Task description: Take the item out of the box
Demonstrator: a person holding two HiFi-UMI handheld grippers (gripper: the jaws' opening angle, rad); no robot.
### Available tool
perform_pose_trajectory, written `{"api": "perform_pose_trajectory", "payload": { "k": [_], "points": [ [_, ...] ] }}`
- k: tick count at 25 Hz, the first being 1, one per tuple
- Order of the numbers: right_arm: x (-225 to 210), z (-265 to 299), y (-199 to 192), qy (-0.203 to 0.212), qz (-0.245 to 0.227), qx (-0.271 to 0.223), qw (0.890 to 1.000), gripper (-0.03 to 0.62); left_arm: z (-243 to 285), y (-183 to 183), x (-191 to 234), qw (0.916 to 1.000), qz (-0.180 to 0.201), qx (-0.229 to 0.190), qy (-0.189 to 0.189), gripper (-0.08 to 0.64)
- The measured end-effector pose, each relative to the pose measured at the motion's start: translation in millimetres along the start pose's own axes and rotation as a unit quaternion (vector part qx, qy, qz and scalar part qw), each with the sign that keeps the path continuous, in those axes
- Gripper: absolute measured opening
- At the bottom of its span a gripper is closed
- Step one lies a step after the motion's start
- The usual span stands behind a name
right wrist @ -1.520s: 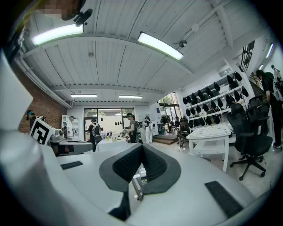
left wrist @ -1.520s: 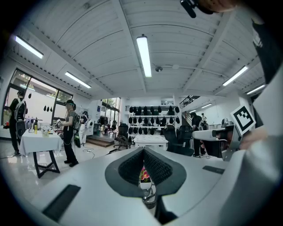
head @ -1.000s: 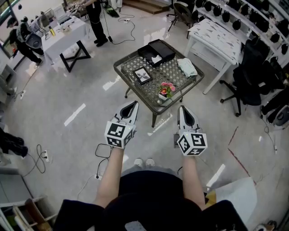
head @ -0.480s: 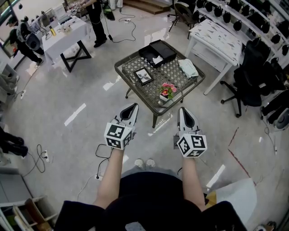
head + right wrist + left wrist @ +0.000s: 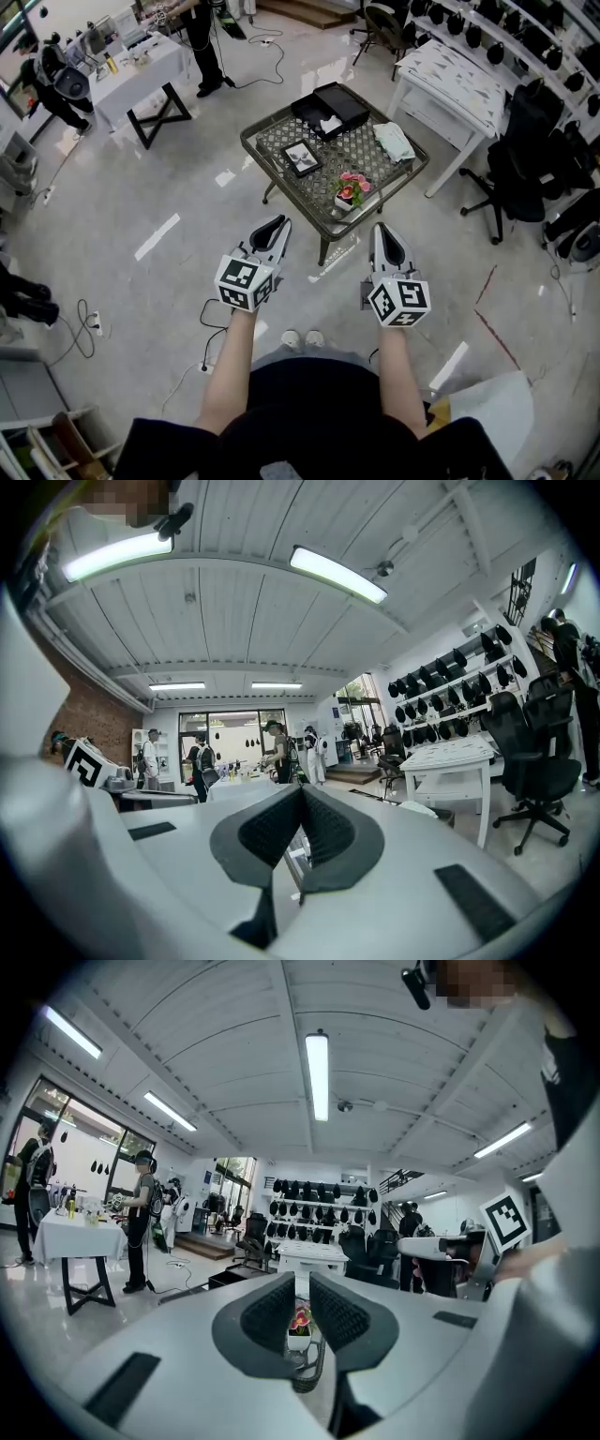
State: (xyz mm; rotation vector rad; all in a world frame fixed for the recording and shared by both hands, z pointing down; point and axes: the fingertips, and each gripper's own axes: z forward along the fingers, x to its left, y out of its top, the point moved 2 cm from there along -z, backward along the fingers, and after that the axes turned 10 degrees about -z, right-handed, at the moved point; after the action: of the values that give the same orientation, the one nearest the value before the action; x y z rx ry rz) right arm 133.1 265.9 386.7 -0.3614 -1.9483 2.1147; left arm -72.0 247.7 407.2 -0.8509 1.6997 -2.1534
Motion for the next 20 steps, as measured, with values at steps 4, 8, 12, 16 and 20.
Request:
{"api": "perform_pose_trajectory", "payload": {
  "k": [4,8,12,16,20],
  "points": [
    [3,3,1,-0.001,-0.001,0.0,1.0,0.003,-3,2,6,1.0,-0.004,-0.003,0.002,0.109],
    [7,5,2,-0.003,-0.001,0.0,1.0,0.003,-7,4,12,0.9999,-0.008,-0.014,0.001,0.172],
    [12,14,3,-0.003,-0.001,-0.002,1.0,0.003,-9,8,23,0.9998,-0.009,-0.019,0.002,0.212],
    [20,26,5,-0.002,-0.004,-0.005,1.0,0.003,-11,10,36,0.9997,-0.008,-0.021,0.003,0.221],
    [31,34,7,-0.006,-0.007,-0.01,1.0,0.003,-18,13,51,0.9998,-0.006,-0.021,0.004,0.224]
  ]
}}
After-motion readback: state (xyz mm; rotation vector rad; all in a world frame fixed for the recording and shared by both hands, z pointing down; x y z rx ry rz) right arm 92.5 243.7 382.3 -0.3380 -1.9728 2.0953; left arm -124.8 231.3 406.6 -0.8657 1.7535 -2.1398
